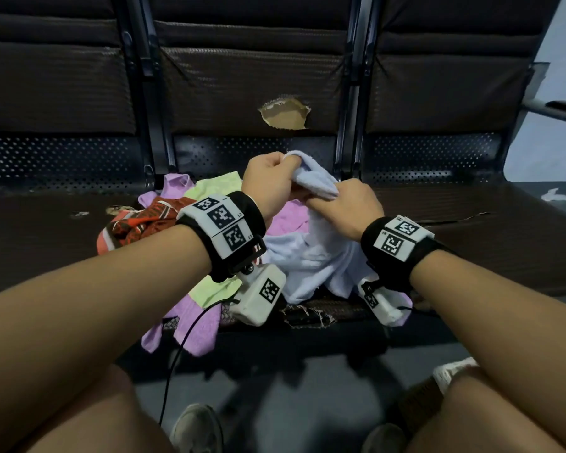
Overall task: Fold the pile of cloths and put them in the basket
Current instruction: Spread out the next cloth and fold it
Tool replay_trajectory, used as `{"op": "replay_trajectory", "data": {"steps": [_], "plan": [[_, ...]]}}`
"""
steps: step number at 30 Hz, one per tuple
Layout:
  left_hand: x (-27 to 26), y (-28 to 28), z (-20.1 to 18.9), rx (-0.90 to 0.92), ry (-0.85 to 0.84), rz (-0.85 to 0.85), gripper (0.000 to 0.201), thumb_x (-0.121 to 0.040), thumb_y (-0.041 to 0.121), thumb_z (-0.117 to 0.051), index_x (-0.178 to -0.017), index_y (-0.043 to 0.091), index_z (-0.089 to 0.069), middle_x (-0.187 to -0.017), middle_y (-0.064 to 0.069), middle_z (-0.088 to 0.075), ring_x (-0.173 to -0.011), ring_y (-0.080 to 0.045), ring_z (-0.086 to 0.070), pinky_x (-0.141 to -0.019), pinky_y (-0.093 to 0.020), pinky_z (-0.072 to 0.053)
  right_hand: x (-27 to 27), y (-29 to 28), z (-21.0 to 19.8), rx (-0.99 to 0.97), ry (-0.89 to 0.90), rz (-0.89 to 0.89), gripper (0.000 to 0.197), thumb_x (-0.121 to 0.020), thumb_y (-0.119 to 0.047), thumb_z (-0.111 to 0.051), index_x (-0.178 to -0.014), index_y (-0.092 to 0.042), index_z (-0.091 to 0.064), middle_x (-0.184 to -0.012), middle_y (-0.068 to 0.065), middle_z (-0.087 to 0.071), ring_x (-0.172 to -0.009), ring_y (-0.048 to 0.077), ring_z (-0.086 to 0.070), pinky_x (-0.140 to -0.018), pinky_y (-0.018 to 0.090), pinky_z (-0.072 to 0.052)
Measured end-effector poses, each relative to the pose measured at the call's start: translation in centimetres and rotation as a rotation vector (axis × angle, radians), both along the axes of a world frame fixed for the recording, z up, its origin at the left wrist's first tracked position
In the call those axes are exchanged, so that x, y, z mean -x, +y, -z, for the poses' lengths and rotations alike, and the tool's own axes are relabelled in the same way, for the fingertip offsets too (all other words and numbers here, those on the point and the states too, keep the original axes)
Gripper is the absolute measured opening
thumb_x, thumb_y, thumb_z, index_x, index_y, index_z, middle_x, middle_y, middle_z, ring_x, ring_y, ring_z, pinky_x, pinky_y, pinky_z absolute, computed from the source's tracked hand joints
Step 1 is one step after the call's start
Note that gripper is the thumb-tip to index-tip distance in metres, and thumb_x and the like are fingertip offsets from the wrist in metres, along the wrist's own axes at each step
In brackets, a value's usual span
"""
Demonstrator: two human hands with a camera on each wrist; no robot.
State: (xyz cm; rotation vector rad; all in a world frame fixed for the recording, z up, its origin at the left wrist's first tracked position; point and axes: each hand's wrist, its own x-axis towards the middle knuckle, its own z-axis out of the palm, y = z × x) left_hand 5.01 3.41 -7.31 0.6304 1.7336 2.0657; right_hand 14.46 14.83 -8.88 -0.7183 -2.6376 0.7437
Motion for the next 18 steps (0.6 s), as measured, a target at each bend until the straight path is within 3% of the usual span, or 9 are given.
{"op": "replay_trajectory", "data": {"steps": [2,5,7,9,12,14,16,18], "plan": [[-0.3,0.1,0.1,0.018,0.036,-0.002,0.015,-0.093,0.003,-0.055,-0.078,0.002,-0.055,-0.081,-0.019,-0.055,-0.078,-0.027,-0.062,-0.066,-0.035,-0.061,-0.1,0.6,0.3,-0.026,-0.021,0.016,0.034,-0.080,-0.048,-0.050,-0.067,-0.017,-0.055,-0.077,0.013,-0.062,-0.082,0.037,-0.064,-0.065,0.035,-0.041],[0.2,0.3,0.4,0.030,0.068,-0.073,0.036,-0.088,0.000,-0.058,-0.059,0.012,-0.039,-0.074,-0.014,-0.046,-0.077,-0.023,-0.055,-0.073,-0.044,-0.062,-0.9,1.2,0.7,-0.113,0.023,-0.004,0.033,-0.085,-0.039,-0.033,-0.073,-0.016,-0.054,-0.089,0.020,-0.065,-0.088,0.041,-0.062,-0.068,0.037,-0.041],[0.8,0.1,0.7,0.058,0.099,-0.141,0.038,-0.083,0.002,-0.059,-0.056,0.016,-0.036,-0.072,-0.013,-0.043,-0.075,-0.023,-0.052,-0.075,-0.054,-0.061,-1.2,1.4,0.7,-0.215,0.029,-0.040,0.033,-0.092,-0.031,-0.037,-0.090,-0.009,-0.062,-0.103,0.021,-0.066,-0.094,0.041,-0.061,-0.076,0.041,-0.046],[1.3,-0.4,0.8,0.129,0.164,-0.227,0.032,-0.077,0.012,-0.058,-0.056,0.018,-0.034,-0.068,-0.013,-0.041,-0.070,-0.025,-0.055,-0.070,-0.058,-0.060,-1.2,1.7,0.6,-0.305,0.041,-0.034,0.026,-0.094,-0.024,-0.046,-0.094,-0.006,-0.065,-0.100,0.017,-0.061,-0.094,0.039,-0.060,-0.076,0.041,-0.046],[3.1,-1.0,1.3,0.279,0.291,-0.365,0.031,-0.075,0.018,-0.058,-0.056,0.019,-0.033,-0.064,-0.013,-0.040,-0.065,-0.023,-0.052,-0.064,-0.054,-0.058,-1.5,1.8,0.5,-0.316,0.031,0.001,0.018,-0.088,-0.023,-0.056,-0.088,-0.014,-0.071,-0.084,0.004,-0.055,-0.087,0.035,-0.061,-0.070,0.035,-0.043],[4.2,-1.3,1.6,0.385,0.383,-0.445,0.032,-0.077,0.017,-0.058,-0.057,0.017,-0.033,-0.059,-0.005,-0.039,-0.061,-0.020,-0.043,-0.056,-0.041,-0.047,-1.9,2.0,0.7,-0.231,-0.082,0.007,0.016,-0.086,-0.025,-0.058,-0.078,-0.018,-0.070,-0.074,0.005,-0.058,-0.081,0.035,-0.062,-0.067,0.033,-0.045],[4.9,-1.6,1.9,0.449,0.446,-0.477,0.030,-0.078,0.017,-0.057,-0.058,0.017,-0.035,-0.057,0.000,-0.039,-0.059,-0.020,-0.038,-0.053,-0.033,-0.033,-2.1,2.1,1.1,-0.121,-0.199,0.012,0.027,-0.089,-0.027,-0.056,-0.064,-0.017,-0.059,-0.066,0.008,-0.055,-0.075,0.034,-0.059,-0.060,0.031,-0.039],[5.0,-1.9,2.2,0.463,0.491,-0.464,0.025,-0.078,0.017,-0.056,-0.060,0.016,-0.038,-0.059,-0.002,-0.044,-0.061,-0.021,-0.041,-0.054,-0.033,-0.032,-2.1,2.4,1.4,-0.077,-0.200,0.023,0.038,-0.093,-0.028,-0.050,-0.057,-0.016,-0.046,-0.066,0.009,-0.052,-0.071,0.032,-0.053,-0.057,0.033,-0.031]]}}
